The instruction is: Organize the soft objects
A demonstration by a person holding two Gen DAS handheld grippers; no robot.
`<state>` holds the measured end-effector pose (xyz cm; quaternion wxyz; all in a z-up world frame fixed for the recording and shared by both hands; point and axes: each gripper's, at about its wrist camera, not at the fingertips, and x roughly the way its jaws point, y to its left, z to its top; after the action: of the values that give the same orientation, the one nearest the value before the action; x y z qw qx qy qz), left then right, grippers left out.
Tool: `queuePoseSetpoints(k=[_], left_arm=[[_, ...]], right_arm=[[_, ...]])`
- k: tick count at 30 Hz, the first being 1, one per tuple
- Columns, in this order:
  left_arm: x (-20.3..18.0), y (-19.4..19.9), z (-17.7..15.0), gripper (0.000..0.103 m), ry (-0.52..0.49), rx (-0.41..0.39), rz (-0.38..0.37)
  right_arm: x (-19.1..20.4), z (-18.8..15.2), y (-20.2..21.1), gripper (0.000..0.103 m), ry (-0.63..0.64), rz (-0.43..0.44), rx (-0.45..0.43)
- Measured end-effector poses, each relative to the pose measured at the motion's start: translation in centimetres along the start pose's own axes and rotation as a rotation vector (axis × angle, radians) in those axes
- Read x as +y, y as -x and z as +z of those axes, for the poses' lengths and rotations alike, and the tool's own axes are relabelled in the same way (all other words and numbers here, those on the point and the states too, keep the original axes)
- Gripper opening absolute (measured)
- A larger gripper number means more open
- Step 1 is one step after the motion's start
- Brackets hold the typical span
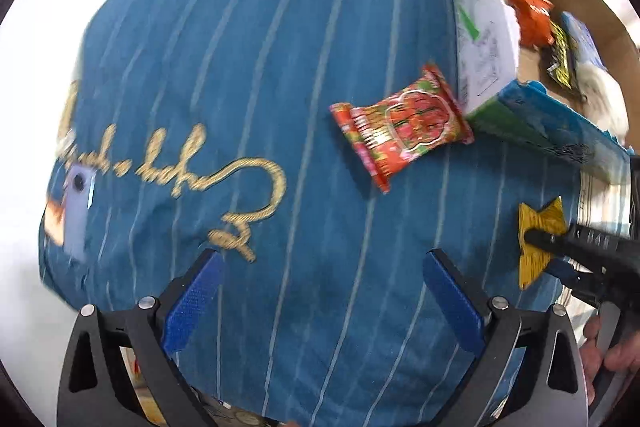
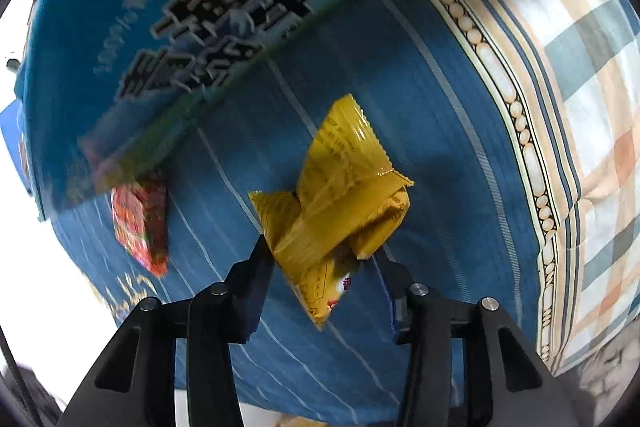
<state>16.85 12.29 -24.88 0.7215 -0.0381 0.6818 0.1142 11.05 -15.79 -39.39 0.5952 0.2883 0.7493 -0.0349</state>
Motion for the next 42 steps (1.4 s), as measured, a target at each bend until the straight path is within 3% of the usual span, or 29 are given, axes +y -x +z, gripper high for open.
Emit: queuePoseSetpoints(k=[6,11,14,18,22,25,28,30,33,35,40,42], left_arm=[[-1.9,-1.5,3.0,0.102,-0.126,0.023,-0.067],[-4.8,-3.0,5.1,0.102,-0.287,0.042,-0.055],[-6.1,-4.1,6.4,0.102,-0.354,0.053,-0.048],[-7.6,-6.1,8.0,0.102,-0.449,0.088,-0.043],[-8.7,-9.3,9.0,0.101,-0.517,0.187,-0.080],[-8.6,-10.4,9.8,0.097,-0.489,0.179,-0.115],[-8.0,-10.4,10.2,0.073,-0.421,0.166,-0.142],[-7.7,-10.3,9.8,0.052,-0.411,0.144,-0.119],[-7.1,-10.6,8.5,0.038,-0.388,0.149,-0.084],[-6.5,-10.5,7.2,0.033,-0.338,0.165,-0.101],[-5.5,-10.2,4.4,0.034,-0.202,0.184,-0.172],[-5.2,-9.5,4.0,0.045,-0.170,0.149,-0.169]], right_arm=[[-0.6,-0.5,1.1,0.042,0.249,-0.177,0.036],[-0.3,-0.9,2.3,0.041,0.468,-0.375,0.032],[0.2,-0.8,3.1,0.042,0.509,-0.388,0.030],[0.9,-1.1,4.4,0.072,0.525,-0.360,-0.008],[1.6,-1.5,5.6,0.072,0.540,-0.351,-0.042],[1.0,-1.1,7.0,0.072,0.522,-0.354,-0.061],[-1.1,-0.9,8.2,0.072,0.444,-0.316,-0.069],[-1.8,-0.1,8.7,0.072,0.411,-0.288,-0.063],[-3.2,1.0,9.0,0.072,0.343,-0.288,-0.048],[-4.0,1.4,8.7,0.072,0.304,-0.245,-0.039],[-5.4,2.9,7.4,0.072,0.211,-0.205,-0.006],[-5.6,3.1,7.1,0.072,0.200,-0.206,-0.003]])
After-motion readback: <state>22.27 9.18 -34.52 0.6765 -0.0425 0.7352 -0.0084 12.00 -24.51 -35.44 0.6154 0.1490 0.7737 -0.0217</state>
